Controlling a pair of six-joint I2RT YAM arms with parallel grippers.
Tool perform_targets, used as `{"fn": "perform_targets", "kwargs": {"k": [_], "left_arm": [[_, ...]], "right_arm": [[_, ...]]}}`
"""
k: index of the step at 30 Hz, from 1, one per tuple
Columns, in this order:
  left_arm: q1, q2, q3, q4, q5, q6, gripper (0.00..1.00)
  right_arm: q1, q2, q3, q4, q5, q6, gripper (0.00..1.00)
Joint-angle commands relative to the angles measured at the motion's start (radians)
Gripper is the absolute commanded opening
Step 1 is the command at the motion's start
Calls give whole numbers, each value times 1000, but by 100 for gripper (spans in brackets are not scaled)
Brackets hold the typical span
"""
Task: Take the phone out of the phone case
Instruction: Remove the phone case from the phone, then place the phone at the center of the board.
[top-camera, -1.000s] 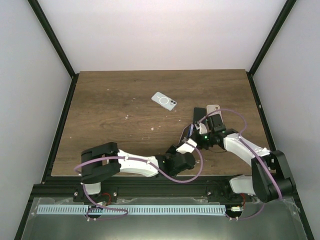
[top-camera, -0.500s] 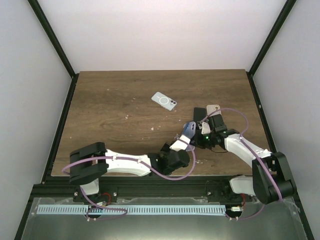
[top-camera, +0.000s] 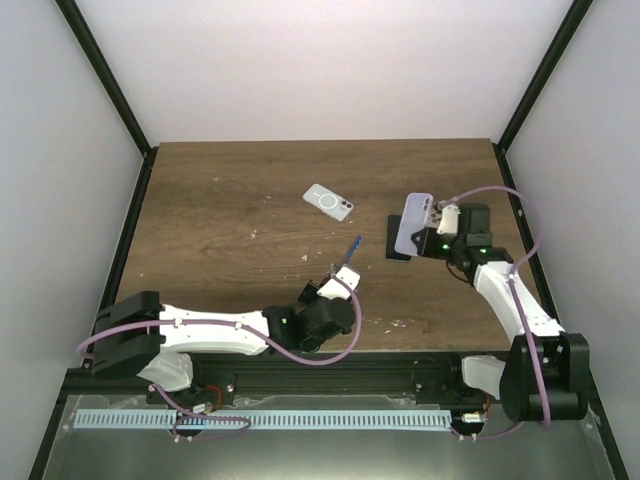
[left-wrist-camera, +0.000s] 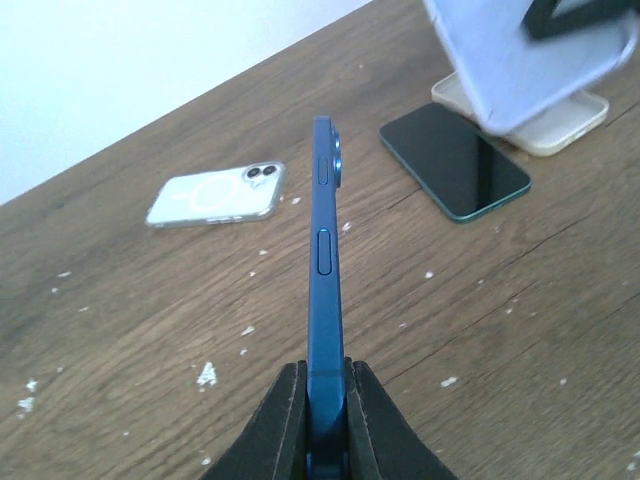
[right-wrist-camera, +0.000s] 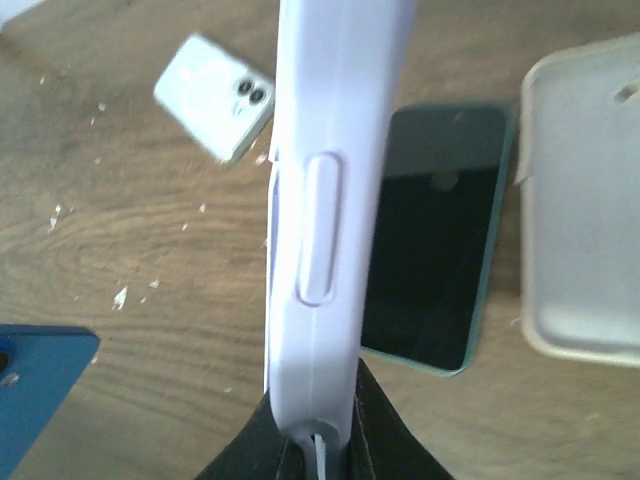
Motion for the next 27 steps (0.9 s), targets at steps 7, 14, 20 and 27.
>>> {"fn": "perform_targets", "kwargs": {"k": [7, 14, 20, 27], "left_arm": [[24, 65, 30, -1, -58, 393, 0], [114, 216, 148, 13, 24, 615, 0], [148, 364, 261, 75, 1, 816, 0], [187, 539, 470, -35, 44, 878, 0]], "right_arm": [[-167, -129, 144, -77, -163, -350, 1], [-184, -239, 25, 51, -186, -344, 1], [-188, -243, 26, 40, -172, -336, 1], [-199, -234, 16, 56, -81, -327, 1]]}}
